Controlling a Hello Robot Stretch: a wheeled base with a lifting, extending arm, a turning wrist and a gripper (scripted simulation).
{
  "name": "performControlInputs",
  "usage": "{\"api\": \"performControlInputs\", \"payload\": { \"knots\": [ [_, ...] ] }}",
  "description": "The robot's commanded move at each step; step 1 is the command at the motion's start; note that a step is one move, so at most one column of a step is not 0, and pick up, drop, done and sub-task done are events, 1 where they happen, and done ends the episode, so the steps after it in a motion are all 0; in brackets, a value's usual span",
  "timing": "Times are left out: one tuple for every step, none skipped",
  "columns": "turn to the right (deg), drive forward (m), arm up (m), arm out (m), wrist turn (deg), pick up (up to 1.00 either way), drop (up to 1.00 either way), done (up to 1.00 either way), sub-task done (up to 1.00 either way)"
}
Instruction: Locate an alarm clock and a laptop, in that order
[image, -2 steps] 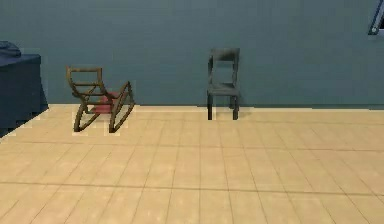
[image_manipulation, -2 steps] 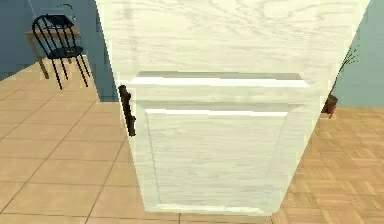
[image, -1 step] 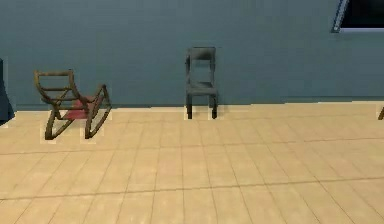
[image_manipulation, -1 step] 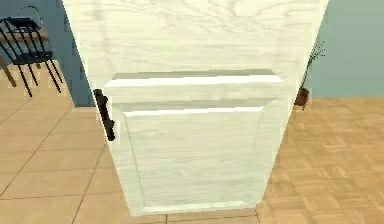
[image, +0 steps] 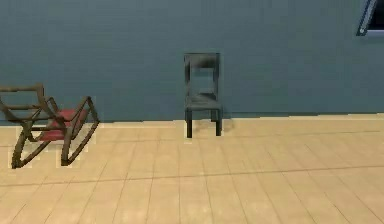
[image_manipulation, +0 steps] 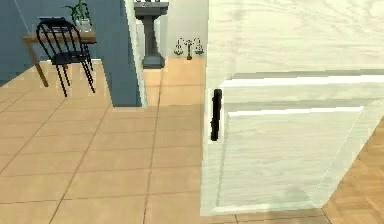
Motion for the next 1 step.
{"api": "performControlInputs", "payload": {
  "knots": [
    [45.0,0.00,0.00,0.00,0.0,0.00,0.00,0.00,0.00]
  ]
}}
